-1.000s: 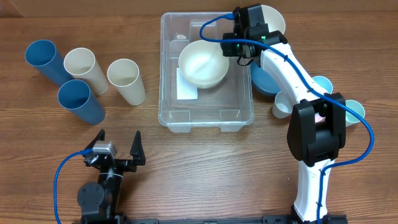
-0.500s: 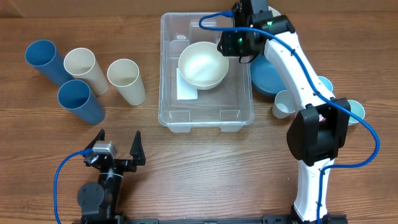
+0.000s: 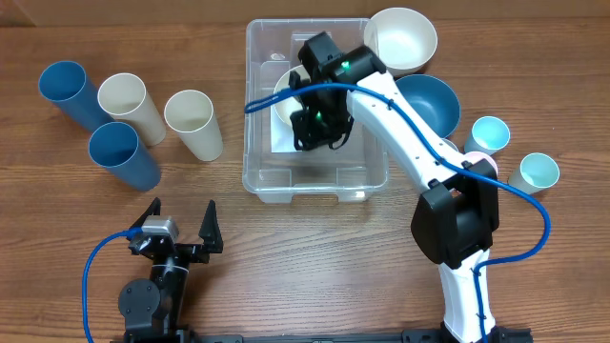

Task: Pack container
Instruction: 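Lower the cream bowl into the bin and open the right gripper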

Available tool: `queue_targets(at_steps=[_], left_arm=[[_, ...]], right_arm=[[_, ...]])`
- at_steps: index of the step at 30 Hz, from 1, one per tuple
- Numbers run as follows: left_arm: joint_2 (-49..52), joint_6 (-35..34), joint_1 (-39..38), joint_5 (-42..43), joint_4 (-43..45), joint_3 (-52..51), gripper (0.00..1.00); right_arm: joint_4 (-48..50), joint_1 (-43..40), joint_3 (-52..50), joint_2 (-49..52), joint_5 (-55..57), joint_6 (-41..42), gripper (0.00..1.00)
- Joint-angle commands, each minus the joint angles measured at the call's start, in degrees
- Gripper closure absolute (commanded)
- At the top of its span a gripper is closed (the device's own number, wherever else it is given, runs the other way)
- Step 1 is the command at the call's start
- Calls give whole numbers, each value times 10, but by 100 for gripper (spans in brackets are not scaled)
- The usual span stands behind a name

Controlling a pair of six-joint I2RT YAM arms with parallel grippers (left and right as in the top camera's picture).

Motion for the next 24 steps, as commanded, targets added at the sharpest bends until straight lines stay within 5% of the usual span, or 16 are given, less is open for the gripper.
queue_targets(at_steps=[1, 24], left_arm=[[-4, -4, 6, 7, 0, -2, 0], [-4, -4, 6, 7, 0, -2, 0]], right_arm=[[24, -8, -54, -13, 23, -7, 72], [240, -25, -93, 13, 141, -7, 72]])
